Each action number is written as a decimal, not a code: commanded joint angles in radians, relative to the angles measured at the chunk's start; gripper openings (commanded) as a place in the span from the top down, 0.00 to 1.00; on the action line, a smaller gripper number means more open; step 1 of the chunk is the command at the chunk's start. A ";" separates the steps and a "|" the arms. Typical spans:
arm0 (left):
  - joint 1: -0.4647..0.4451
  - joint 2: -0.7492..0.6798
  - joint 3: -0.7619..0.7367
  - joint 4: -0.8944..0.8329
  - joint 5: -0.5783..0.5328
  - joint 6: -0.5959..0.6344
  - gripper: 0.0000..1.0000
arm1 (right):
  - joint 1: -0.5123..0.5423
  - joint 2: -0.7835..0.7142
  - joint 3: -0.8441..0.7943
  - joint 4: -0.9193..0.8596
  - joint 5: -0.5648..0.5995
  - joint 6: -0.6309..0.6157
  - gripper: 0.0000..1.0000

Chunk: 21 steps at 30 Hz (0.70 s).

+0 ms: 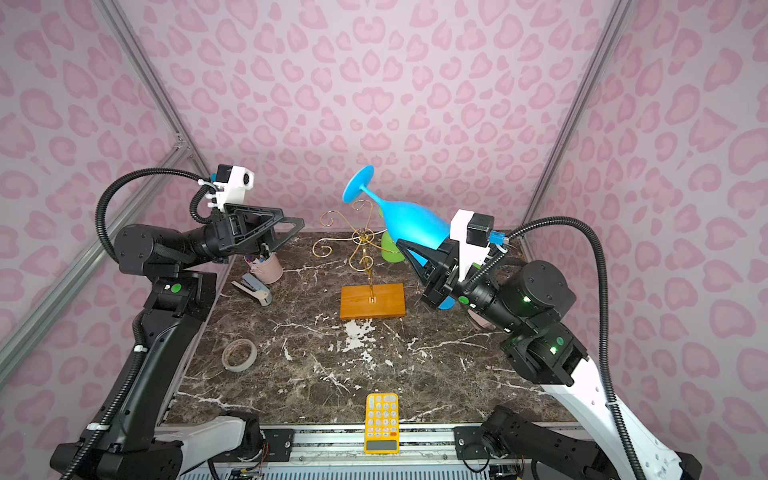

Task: Take the wine glass off the wine glass rack
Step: 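Grasp the blue glass bowl with the right gripper and pull it from the left gripper, then lower the blue glass upside down with the right gripper while the left withdraws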

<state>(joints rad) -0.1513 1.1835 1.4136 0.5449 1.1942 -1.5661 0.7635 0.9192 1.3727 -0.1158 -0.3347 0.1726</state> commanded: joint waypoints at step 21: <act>0.100 -0.147 -0.062 -0.152 -0.089 0.379 0.03 | 0.069 0.096 0.075 -0.932 0.336 0.129 1.00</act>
<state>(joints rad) -0.0578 1.0500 1.3556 0.4023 1.1297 -1.2499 0.8261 1.0004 1.4841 -0.9443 -0.0414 0.2550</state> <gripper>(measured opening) 0.974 0.049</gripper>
